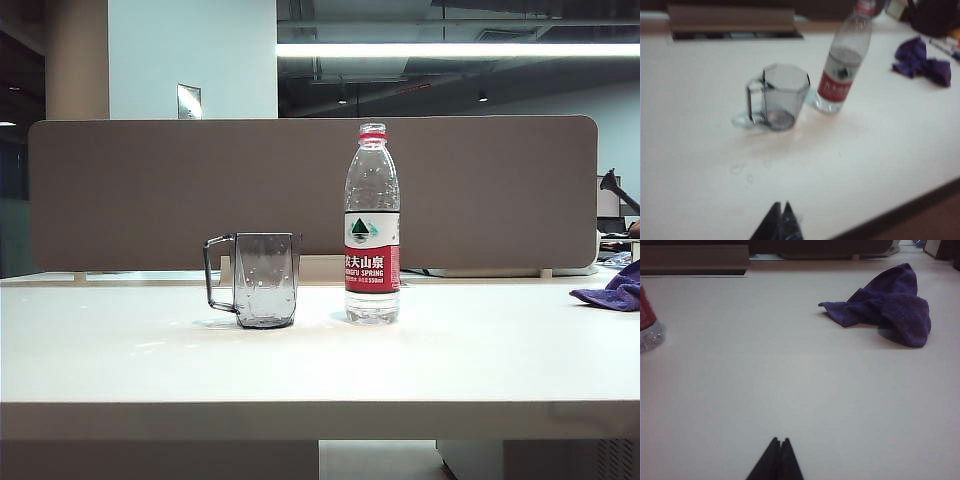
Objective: Pick up the mineral water bottle on the table and pour a little water into the mug.
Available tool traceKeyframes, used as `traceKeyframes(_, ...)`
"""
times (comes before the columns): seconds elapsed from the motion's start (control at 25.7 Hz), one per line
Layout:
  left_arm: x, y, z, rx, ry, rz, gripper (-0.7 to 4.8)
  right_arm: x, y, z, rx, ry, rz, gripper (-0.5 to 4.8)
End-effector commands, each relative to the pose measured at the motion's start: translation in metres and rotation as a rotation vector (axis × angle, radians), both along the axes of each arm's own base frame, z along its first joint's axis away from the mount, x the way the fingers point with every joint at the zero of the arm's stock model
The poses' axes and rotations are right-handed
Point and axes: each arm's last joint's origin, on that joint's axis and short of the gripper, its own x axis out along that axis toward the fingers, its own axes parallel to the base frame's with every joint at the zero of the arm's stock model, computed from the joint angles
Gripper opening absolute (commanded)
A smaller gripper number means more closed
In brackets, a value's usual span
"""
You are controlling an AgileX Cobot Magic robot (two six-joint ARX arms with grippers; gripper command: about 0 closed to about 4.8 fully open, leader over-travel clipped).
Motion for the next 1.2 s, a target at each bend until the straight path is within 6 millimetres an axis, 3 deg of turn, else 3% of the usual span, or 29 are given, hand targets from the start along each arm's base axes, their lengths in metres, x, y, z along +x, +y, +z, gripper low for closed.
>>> traceKeyframes(0.04, -0.003, -0.0035, -0.0046, 0.024, 0.04, -0.048, -0.05, 0.0005, 0.0, -0.0015, -0.003, -0.003, 0.0, -0.04)
traceKeyframes(1.2, -0.0041, -0.0032, -0.0074, 0.082, 0.04, -0.062, -0.05, 0.0005, -0.0001, -0.0015, -0.003, -0.004, 0.0, -0.04)
